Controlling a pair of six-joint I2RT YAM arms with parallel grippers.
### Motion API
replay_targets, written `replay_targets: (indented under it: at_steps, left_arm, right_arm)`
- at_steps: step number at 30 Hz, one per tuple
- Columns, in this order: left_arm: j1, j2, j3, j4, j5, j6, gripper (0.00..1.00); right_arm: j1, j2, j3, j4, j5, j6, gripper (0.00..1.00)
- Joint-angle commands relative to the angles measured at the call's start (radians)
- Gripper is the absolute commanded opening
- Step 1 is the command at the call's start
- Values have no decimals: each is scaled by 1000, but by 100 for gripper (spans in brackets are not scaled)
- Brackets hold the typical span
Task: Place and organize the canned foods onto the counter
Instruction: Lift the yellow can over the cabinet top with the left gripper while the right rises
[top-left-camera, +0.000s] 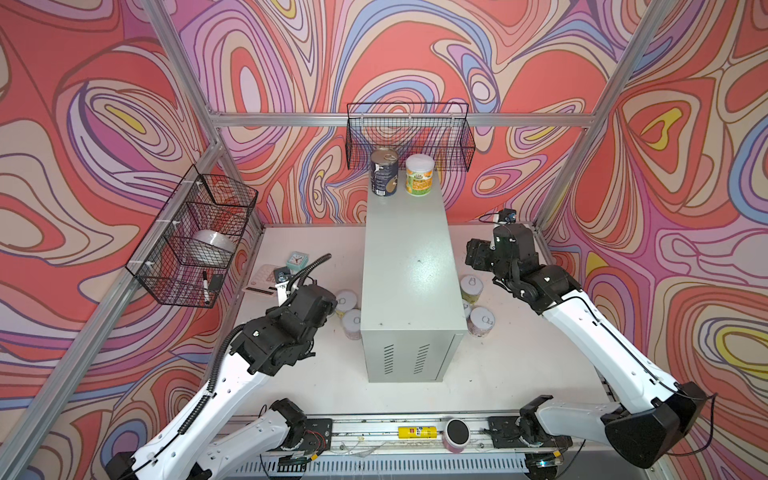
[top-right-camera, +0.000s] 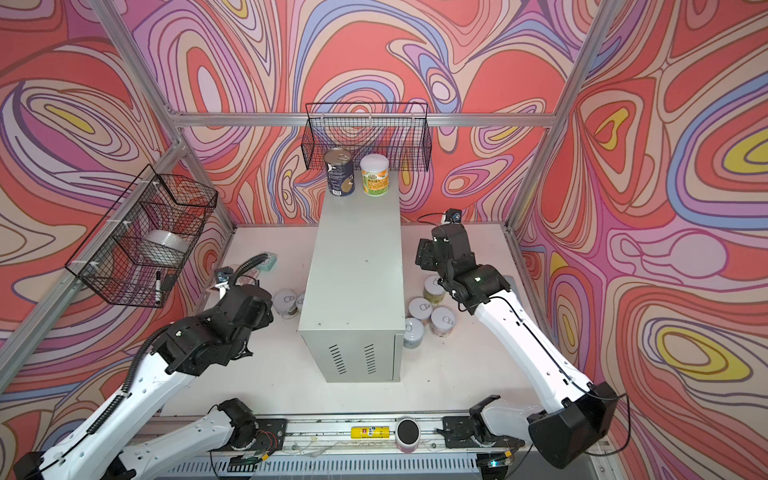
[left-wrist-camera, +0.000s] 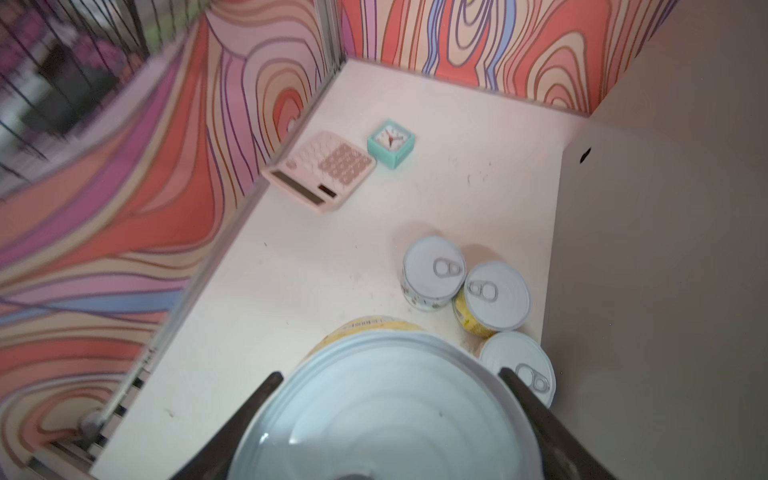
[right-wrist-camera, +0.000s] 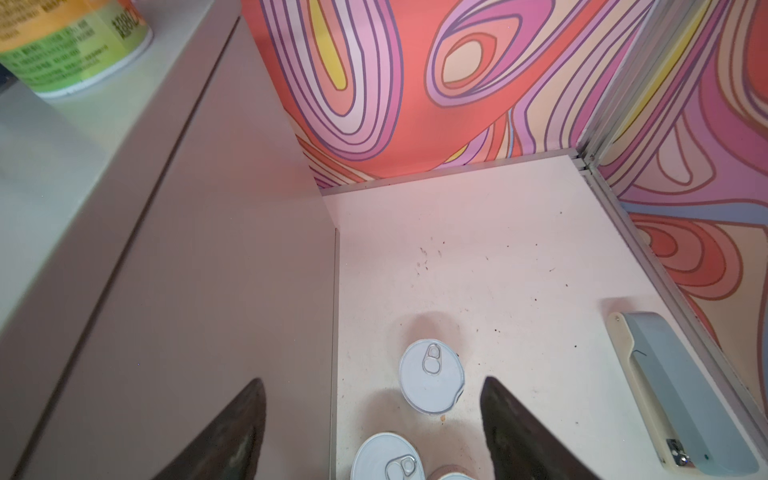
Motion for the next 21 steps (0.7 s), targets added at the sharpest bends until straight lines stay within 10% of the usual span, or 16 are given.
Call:
replay_targets:
  at_steps: [1,10,21]
  left_arm:
    - [38,65,165,48,-76,277,0]
    - [67,430,761,69,190,531,0]
    - [84,823,1317,-92,484,531,0]
  right_arm:
    - [-5,-30,39,-23,38,9,83]
    - [-6,-49,113,1,41,7,83]
    - [-6,-18,237,40,18,-18,83]
